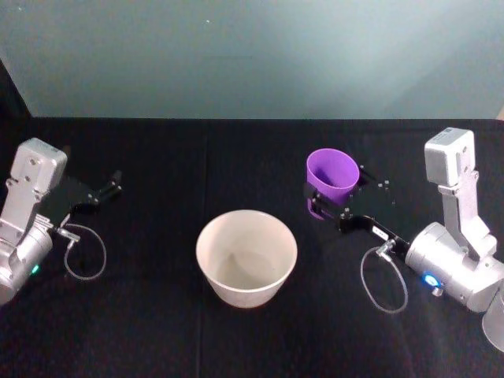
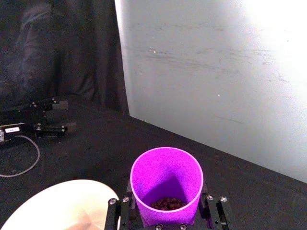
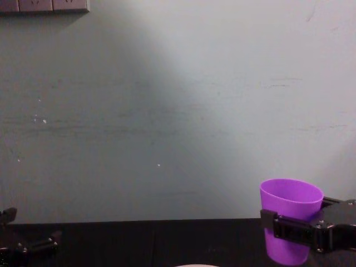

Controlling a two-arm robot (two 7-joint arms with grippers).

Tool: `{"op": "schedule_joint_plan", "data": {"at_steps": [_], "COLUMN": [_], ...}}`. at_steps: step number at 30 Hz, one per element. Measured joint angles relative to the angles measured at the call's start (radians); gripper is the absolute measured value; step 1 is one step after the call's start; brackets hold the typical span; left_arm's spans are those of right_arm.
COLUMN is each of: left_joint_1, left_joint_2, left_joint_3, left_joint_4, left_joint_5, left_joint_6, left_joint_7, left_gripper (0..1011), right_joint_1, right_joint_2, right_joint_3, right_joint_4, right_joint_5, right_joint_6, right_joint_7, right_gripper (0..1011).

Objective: Pick up the cup and pour the mung beans from the cup into the bowl.

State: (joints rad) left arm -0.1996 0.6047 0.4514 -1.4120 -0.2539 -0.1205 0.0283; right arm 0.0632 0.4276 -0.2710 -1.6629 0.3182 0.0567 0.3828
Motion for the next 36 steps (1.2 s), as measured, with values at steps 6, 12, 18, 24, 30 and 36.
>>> {"op": "schedule_joint_plan", "data": {"at_steps": [6,12,18,24,30,36], "left_joint_1": [0.000,0.000,0.000,0.000,0.000,0.000], "left_joint_2": [0.000,0.000,0.000,0.000,0.000,0.000], "left_joint_3": [0.000,0.000,0.000,0.000,0.000,0.000], "left_joint_4": [0.000,0.000,0.000,0.000,0.000,0.000], "left_joint_5": [0.000,0.000,0.000,0.000,0.000,0.000], "left_joint_6": [0.000,0.000,0.000,0.000,0.000,0.000], "left_joint_7": [0.000,0.000,0.000,0.000,0.000,0.000], "left_gripper": [1000,1000,1000,1000,1000,1000], "right_joint_1": [0.000,0.000,0.000,0.000,0.000,0.000], "right_joint_2": [0.000,0.000,0.000,0.000,0.000,0.000], "right_joint_3": [0.000,0.000,0.000,0.000,0.000,0.000], "right_joint_4": [0.000,0.000,0.000,0.000,0.000,0.000], "right_joint_5": [0.000,0.000,0.000,0.000,0.000,0.000], "right_joint_6": [0.000,0.000,0.000,0.000,0.000,0.000], "right_joint_7": [0.000,0.000,0.000,0.000,0.000,0.000], "right_gripper": [721,721,721,721,721,721]}}
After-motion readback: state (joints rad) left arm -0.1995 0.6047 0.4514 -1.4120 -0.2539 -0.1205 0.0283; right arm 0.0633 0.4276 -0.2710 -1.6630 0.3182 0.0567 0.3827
